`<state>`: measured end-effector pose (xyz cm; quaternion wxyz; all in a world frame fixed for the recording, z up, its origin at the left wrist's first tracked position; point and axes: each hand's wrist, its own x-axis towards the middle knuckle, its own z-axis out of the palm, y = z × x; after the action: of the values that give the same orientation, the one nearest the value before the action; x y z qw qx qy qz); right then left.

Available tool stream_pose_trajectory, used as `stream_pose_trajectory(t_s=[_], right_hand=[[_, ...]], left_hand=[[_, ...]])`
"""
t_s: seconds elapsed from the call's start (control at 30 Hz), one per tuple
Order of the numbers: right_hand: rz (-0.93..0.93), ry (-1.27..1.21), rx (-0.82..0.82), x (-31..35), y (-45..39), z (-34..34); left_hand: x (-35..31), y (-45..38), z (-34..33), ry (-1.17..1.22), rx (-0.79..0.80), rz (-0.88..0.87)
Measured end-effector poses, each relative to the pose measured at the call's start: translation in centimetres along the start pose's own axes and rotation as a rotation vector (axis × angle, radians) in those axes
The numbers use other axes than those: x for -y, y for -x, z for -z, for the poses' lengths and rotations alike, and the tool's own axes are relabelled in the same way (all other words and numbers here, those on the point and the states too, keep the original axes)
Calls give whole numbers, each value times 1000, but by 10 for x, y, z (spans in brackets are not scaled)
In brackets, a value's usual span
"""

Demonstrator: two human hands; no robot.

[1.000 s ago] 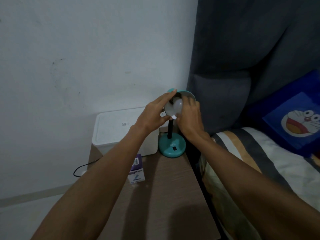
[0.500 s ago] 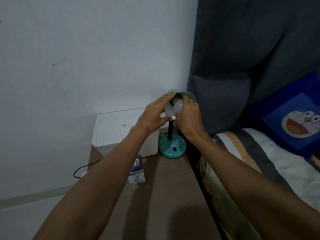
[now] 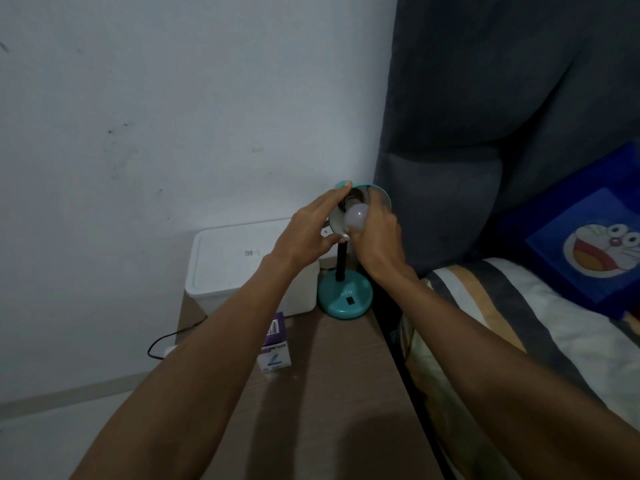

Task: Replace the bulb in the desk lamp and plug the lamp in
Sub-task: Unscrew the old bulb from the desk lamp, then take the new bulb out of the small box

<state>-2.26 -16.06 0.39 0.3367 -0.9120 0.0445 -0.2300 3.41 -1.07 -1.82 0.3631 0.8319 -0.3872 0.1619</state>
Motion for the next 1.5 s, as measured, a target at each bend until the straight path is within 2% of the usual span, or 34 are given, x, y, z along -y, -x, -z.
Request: stream_pose_trajectory(t_s=[0.1, 0.17, 0.53, 0.73, 0.83, 0.97, 1.17, 1.5], right_hand=[[62, 180, 8, -2, 2, 1], [79, 209, 3, -3, 1, 2], [22, 8, 3, 4, 13, 16], [2, -3, -6, 7, 28, 39], [-10, -15, 4, 10, 42, 51], [70, 39, 10, 16, 66, 55], [81, 26, 137, 16, 106, 39], [-50, 104, 314, -22, 161, -17]], left_hand=[[0, 0, 1, -1, 3, 16], [0, 0, 0, -3, -3, 13], [-7, 0, 5, -35, 3, 49], [-24, 10, 19, -132, 109, 120], [-36, 32, 28, -143, 54, 170], [-50, 79, 40, -178, -43, 254], [-57, 169, 38, -165, -175, 412], [-33, 242, -1, 30, -187, 668]])
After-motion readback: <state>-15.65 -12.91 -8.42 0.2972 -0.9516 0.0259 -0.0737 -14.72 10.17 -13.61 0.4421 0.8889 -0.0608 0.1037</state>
